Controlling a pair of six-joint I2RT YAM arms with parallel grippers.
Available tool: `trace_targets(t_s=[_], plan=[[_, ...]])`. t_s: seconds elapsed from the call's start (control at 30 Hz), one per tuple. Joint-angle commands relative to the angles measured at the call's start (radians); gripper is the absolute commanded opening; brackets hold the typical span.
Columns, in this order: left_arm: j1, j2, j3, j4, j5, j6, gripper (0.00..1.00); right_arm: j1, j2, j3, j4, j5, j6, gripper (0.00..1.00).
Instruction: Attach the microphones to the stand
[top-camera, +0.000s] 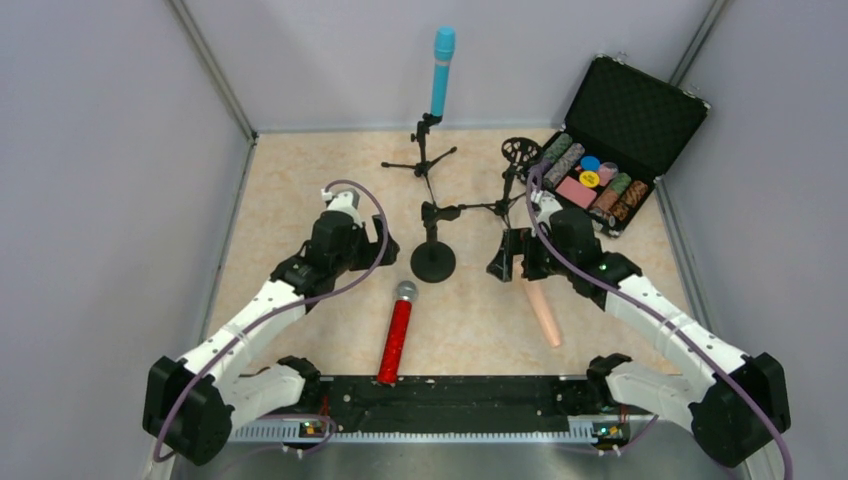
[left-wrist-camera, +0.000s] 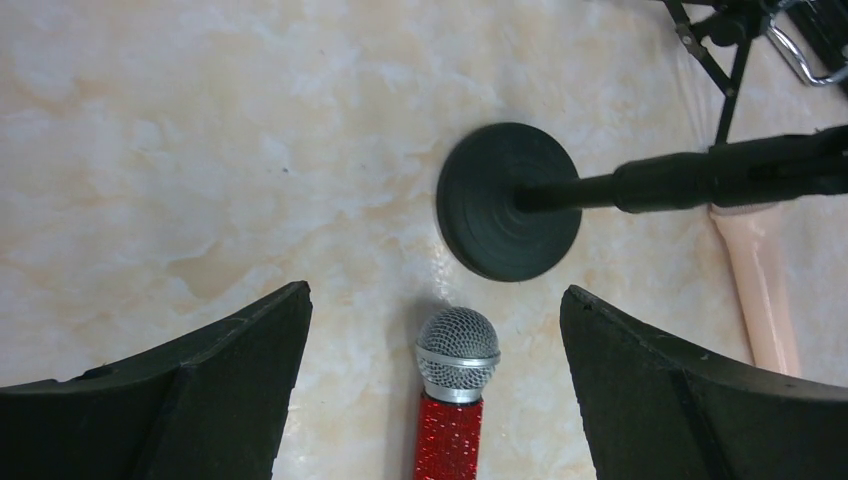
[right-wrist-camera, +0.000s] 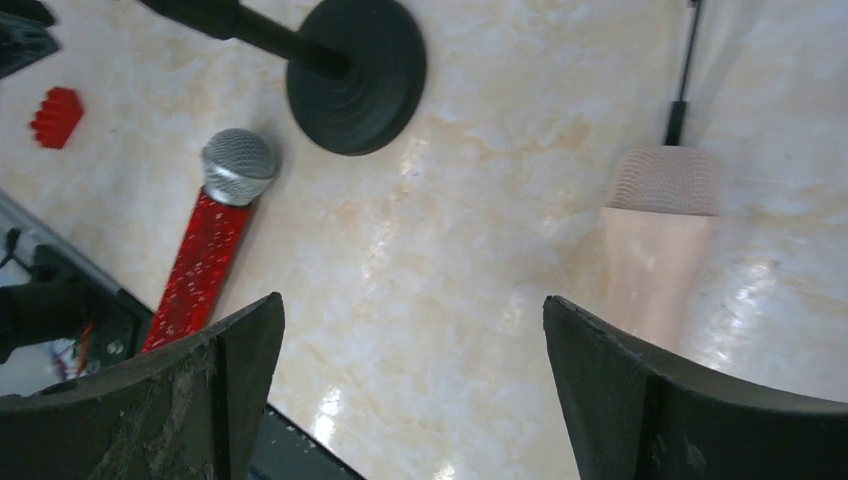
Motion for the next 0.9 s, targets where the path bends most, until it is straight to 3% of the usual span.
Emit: trace_targets(t_s=[0.0,0.13,0.43,0.63,0.87], plan=[[0.002,-0.024,0.041,-0.053,-0.182,0.051,0.98,-0.007,0.062,0.126,-0.211,0.215,-0.092,0.99],[0.002,-0.034,0.063,-0.023,-0.202,0.058,0.97,-0.007,0.135,0.191,-0.277,0.342,-0.117,0.99],[0.003,-0.076,0.105,0.062,-0.242,0.187,0.96,-0.007,0.232,0.222,-0.309,0.417,-0.145,0.99],[0.003,-0.096,0.106,0.139,-0.190,0.275,0.96,-0.014,0.252,0.278,-0.281,0.372,-0.158,0.99],[0.002,-0.085,0.177,0.195,-0.111,0.379,0.97,-0.110,0.240,0.364,-0.210,0.197,-0.141,0.99]])
